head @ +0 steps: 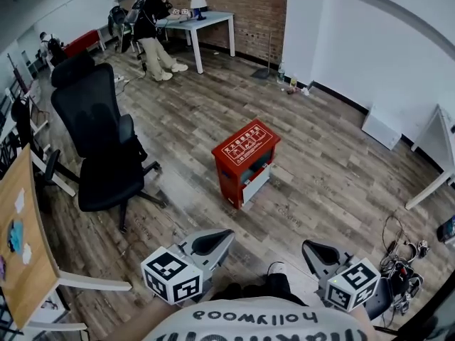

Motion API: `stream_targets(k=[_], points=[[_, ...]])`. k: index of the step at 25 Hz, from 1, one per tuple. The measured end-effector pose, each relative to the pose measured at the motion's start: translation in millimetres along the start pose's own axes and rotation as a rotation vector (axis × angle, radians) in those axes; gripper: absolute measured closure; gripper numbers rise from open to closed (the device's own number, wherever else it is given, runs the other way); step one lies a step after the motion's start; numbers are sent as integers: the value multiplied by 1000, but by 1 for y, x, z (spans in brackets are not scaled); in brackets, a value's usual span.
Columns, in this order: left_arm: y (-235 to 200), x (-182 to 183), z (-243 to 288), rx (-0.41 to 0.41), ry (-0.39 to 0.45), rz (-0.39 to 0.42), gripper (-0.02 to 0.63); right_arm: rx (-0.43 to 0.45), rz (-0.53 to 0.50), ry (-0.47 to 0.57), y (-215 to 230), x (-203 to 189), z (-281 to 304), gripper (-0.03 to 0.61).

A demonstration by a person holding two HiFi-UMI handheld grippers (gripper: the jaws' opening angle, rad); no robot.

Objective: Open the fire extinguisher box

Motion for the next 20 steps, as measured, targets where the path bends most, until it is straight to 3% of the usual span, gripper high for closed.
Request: stream_targets(k=[10, 20], points=[[-20, 8, 66, 87, 4, -67, 607, 28, 11, -40, 95, 13, 30, 568], [-46, 25, 129, 151, 52, -91, 607, 111, -56, -44, 162, 30, 62, 568]])
Point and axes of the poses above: the fingertips, and each gripper's own axes: z forward along the fingers, y to its right, x out of its top, the point moved 3 cm from there along -z, backward along the fingers, and after that the axes turned 10 degrees about -x, right-handed, at the moved point
